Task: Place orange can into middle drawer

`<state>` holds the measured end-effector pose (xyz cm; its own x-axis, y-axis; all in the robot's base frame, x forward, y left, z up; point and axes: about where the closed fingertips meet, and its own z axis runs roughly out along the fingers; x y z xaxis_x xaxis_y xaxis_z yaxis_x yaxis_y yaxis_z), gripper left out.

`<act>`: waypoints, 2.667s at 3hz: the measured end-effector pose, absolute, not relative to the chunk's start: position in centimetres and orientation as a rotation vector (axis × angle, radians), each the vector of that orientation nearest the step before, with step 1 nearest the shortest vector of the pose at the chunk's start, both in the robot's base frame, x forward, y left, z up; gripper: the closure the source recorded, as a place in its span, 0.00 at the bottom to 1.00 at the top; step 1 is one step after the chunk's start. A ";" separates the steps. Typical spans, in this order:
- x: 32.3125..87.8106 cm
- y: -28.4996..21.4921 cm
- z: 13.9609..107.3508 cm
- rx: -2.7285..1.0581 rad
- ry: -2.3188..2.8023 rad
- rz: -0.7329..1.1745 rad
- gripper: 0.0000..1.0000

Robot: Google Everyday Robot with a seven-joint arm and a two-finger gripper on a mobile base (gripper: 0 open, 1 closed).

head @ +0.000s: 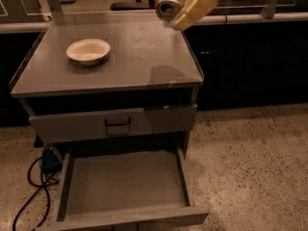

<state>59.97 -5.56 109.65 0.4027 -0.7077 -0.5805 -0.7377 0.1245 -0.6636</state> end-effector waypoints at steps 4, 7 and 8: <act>51.8 -4.4 91.2 -1.636 1.522 0.147 1.00; 54.1 -4.6 86.9 -1.600 1.527 0.202 1.00; 56.4 -4.6 78.6 -1.594 1.561 0.344 1.00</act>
Offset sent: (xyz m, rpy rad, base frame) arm -0.1094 0.0353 -0.1803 -0.1034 0.2895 0.0896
